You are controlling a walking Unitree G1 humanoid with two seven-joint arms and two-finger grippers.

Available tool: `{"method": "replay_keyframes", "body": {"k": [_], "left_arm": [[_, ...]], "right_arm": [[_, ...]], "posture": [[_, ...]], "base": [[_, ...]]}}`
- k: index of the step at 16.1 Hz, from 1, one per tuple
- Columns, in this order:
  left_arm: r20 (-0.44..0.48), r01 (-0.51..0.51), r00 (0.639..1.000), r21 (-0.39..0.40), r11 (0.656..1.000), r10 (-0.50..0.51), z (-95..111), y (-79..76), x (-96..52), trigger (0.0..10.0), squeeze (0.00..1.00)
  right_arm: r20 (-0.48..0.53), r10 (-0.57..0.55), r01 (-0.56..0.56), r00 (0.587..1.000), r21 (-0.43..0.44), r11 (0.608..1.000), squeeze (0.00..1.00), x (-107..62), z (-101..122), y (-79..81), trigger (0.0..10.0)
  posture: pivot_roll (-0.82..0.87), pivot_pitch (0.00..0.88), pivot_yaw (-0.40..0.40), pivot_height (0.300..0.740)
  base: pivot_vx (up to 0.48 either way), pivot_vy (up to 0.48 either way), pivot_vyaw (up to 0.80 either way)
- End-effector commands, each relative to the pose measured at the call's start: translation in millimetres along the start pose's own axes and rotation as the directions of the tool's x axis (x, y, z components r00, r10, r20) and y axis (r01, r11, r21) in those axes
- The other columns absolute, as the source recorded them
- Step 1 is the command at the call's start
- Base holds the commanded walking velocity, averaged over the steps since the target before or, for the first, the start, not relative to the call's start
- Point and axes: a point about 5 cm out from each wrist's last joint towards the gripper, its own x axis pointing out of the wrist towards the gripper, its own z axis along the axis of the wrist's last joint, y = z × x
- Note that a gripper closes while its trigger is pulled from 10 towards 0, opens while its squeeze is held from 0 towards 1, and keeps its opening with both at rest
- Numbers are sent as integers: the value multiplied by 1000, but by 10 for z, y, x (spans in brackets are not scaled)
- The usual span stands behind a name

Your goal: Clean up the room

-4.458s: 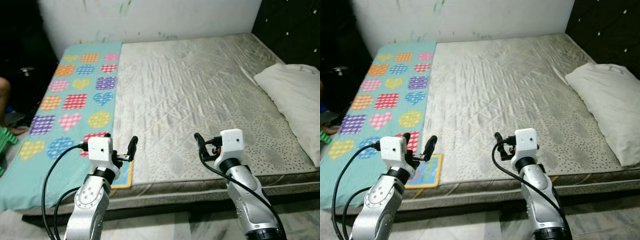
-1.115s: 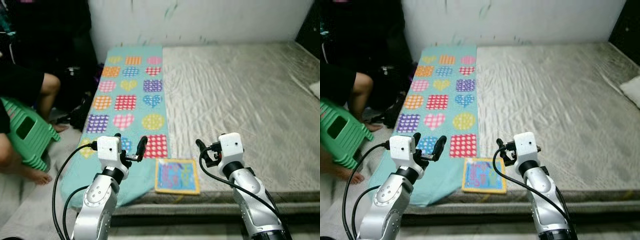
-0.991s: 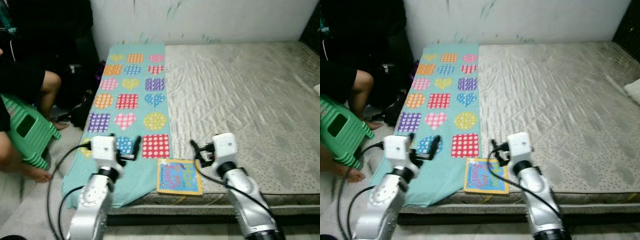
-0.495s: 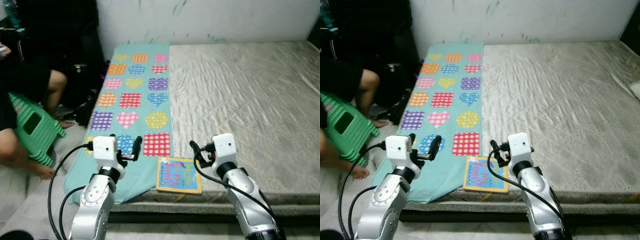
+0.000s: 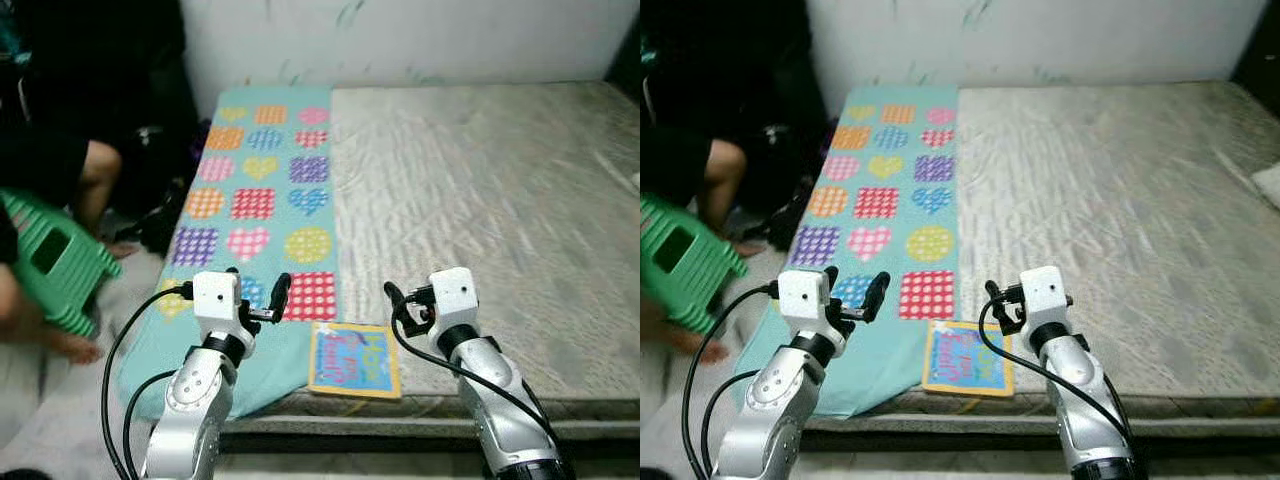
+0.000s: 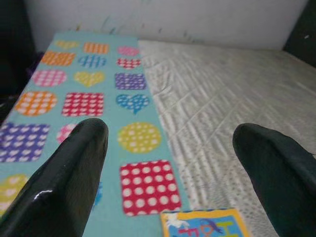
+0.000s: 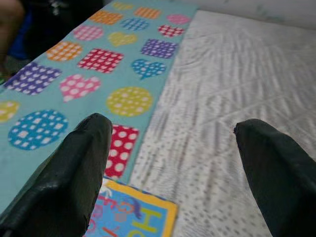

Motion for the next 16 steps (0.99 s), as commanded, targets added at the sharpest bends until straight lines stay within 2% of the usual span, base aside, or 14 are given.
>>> {"method": "replay_keyframes", "body": {"k": [1,16], "left_arm": [[-20,-18,1000,7,1000,18,-27,45,-13,10000,0],[-27,-7,1000,5,1000,7,-45,14,-10,10000,0]], "right_arm": [[-5,7,-7,1000,3,1000,0,8,-5,25,10000],[-25,31,-31,999,-8,999,0,17,-47,43,10000]], "posture": [[-143,69,52,740],[-139,61,45,740]], "base": [[0,0,0],[0,0,0]]}}
